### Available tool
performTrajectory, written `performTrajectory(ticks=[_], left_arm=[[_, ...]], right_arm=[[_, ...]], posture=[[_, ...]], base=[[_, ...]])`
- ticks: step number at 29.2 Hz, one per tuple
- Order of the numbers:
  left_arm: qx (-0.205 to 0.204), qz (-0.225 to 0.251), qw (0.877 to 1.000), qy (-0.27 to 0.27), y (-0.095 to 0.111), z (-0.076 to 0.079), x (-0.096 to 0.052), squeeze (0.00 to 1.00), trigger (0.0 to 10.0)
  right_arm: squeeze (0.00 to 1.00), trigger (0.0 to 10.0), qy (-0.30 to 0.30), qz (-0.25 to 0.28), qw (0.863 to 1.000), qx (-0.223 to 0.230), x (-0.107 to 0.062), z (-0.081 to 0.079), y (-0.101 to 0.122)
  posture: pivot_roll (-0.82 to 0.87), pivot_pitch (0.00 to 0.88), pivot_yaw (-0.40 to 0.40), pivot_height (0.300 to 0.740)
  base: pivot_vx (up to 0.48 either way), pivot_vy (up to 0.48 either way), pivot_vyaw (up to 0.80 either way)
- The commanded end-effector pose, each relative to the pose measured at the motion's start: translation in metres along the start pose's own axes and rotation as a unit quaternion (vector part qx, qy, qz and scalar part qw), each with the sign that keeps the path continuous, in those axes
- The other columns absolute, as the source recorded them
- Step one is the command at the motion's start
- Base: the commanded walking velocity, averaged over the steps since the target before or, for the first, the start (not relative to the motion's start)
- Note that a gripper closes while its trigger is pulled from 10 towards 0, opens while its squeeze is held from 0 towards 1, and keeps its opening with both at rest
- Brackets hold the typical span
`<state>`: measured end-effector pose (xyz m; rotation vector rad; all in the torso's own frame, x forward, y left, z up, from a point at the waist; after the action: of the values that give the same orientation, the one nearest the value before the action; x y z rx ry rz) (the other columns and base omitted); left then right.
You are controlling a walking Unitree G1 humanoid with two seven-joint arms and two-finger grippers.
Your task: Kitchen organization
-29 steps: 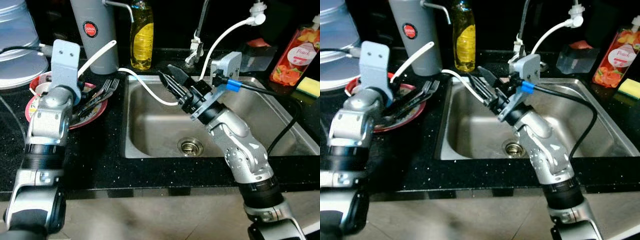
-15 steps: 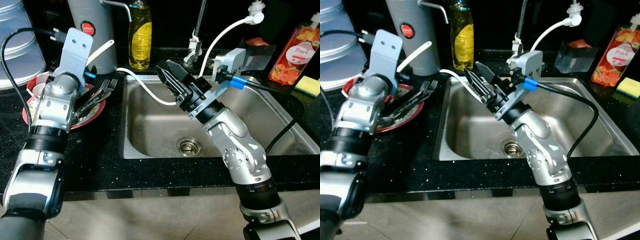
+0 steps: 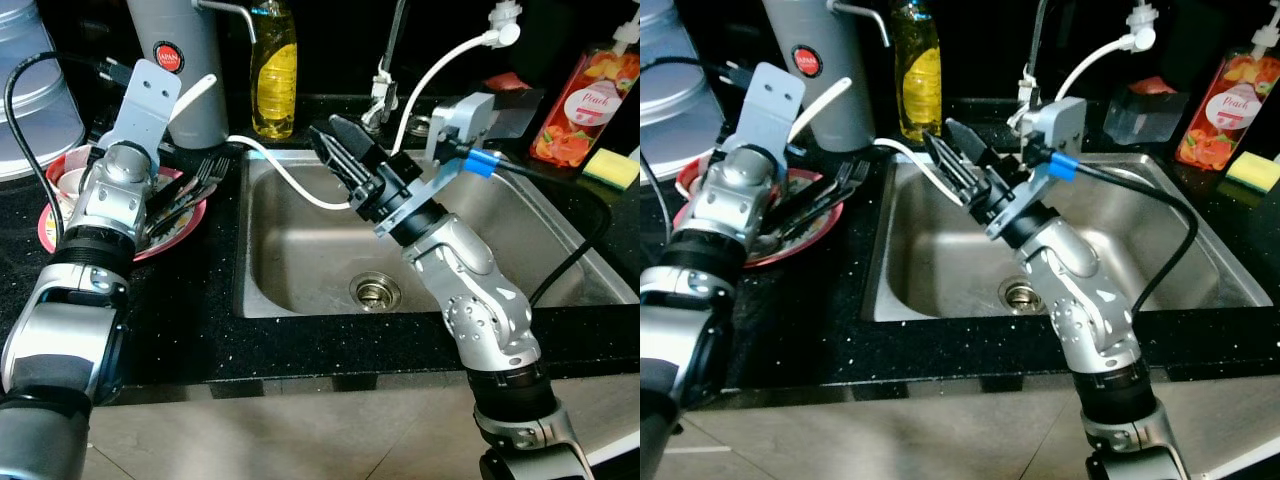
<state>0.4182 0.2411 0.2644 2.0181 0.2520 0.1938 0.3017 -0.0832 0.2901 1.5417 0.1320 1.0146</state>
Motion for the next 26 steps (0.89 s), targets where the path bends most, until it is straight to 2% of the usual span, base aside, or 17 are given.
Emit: performTrajectory(ticks=[1, 4, 10, 15, 18, 19, 20, 21, 22, 24, 25, 26], left_arm=[[0.017, 0.008, 1.000, 0.013, 0.005, -0.008, 0.001, 0.00, 0.0], [0.040, 0.017, 0.999, 0.019, 0.004, -0.009, 0.003, 0.00, 0.0], [0.032, 0.037, 0.998, 0.029, 0.008, -0.011, 0.004, 0.00, 0.0], [-0.013, 0.117, 0.992, 0.041, 0.040, -0.013, -0.001, 0.00, 0.0], [-0.021, 0.134, 0.990, 0.039, 0.048, -0.013, -0.003, 0.00, 0.0], [-0.035, 0.213, 0.976, 0.030, 0.081, -0.011, -0.015, 0.00, 10.0], [-0.035, 0.213, 0.976, 0.030, 0.081, -0.011, -0.015, 0.00, 10.0], [-0.032, 0.253, 0.966, 0.033, 0.096, -0.012, -0.023, 0.00, 10.0], [-0.032, 0.253, 0.966, 0.033, 0.096, -0.012, -0.023, 0.00, 10.0], [-0.033, 0.315, 0.948, 0.028, 0.121, -0.013, -0.036, 0.00, 10.0], [-0.033, 0.315, 0.948, 0.028, 0.121, -0.013, -0.036, 0.00, 10.0], [-0.038, 0.344, 0.938, 0.005, 0.131, -0.009, -0.044, 0.00, 10.0]], right_arm=[[0.00, 10.0, 0.001, 0.000, 1.000, 0.008, -0.002, -0.001, 0.001], [0.00, 10.0, 0.002, 0.000, 1.000, 0.010, -0.001, -0.002, 0.000], [0.00, 10.0, 0.001, 0.001, 1.000, 0.013, -0.001, 0.000, 0.001], [0.00, 10.0, 0.000, 0.003, 1.000, 0.016, -0.001, 0.000, 0.002], [0.00, 10.0, -0.001, 0.004, 1.000, 0.017, -0.001, 0.001, 0.003], [0.00, 10.0, -0.008, 0.009, 1.000, 0.022, -0.001, 0.004, 0.005], [0.00, 10.0, -0.008, 0.009, 1.000, 0.022, -0.001, 0.004, 0.005], [0.00, 10.0, -0.014, 0.011, 1.000, 0.024, -0.001, 0.006, 0.006], [0.00, 10.0, -0.014, 0.011, 1.000, 0.024, -0.001, 0.006, 0.006], [0.00, 10.0, -0.029, 0.016, 0.999, 0.031, -0.001, 0.011, 0.008], [0.00, 10.0, -0.029, 0.016, 0.999, 0.031, -0.001, 0.011, 0.008], [0.00, 10.0, -0.037, 0.020, 0.998, 0.036, 0.000, 0.013, 0.009]], posture=[[0.24, 0.000, -0.007, 0.740], [0.24, 0.000, -0.011, 0.740], [0.24, 0.000, -0.016, 0.740], [0.24, 0.000, -0.017, 0.740], [0.24, 0.000, -0.022, 0.740], [0.24, 0.000, -0.022, 0.740], [0.24, 0.000, -0.022, 0.740], [0.24, 0.000, -0.026, 0.740], [0.24, 0.000, -0.026, 0.740], [0.24, 0.000, -0.028, 0.740], [0.24, 0.000, -0.028, 0.740], [0.24, 0.000, -0.027, 0.740]], base=[[0.000, 0.000, 0.00], [0.000, 0.000, 0.00], [0.000, 0.000, 0.00], [0.000, 0.000, 0.00], [0.000, 0.000, 0.00], [0.000, 0.000, 0.00], [0.000, 0.000, 0.00], [0.000, 0.000, 0.00], [0.000, 0.000, 0.00], [0.000, 0.000, 0.00], [0.000, 0.000, 0.00], [0.000, 0.000, 0.00]])
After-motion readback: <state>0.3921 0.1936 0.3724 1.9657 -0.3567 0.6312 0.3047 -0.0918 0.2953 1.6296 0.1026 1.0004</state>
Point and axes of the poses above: a point about 5 cm out from each wrist's last joint towards the gripper, its own x axis pointing out of the wrist towards the gripper, its own y axis along the axis of the wrist's last joint, z = x × y, the point moved 1 cm from there along x, pointing out of the wrist towards the gripper, and after that the axes turned 10 degrees about -x, right-handed, at the moved point
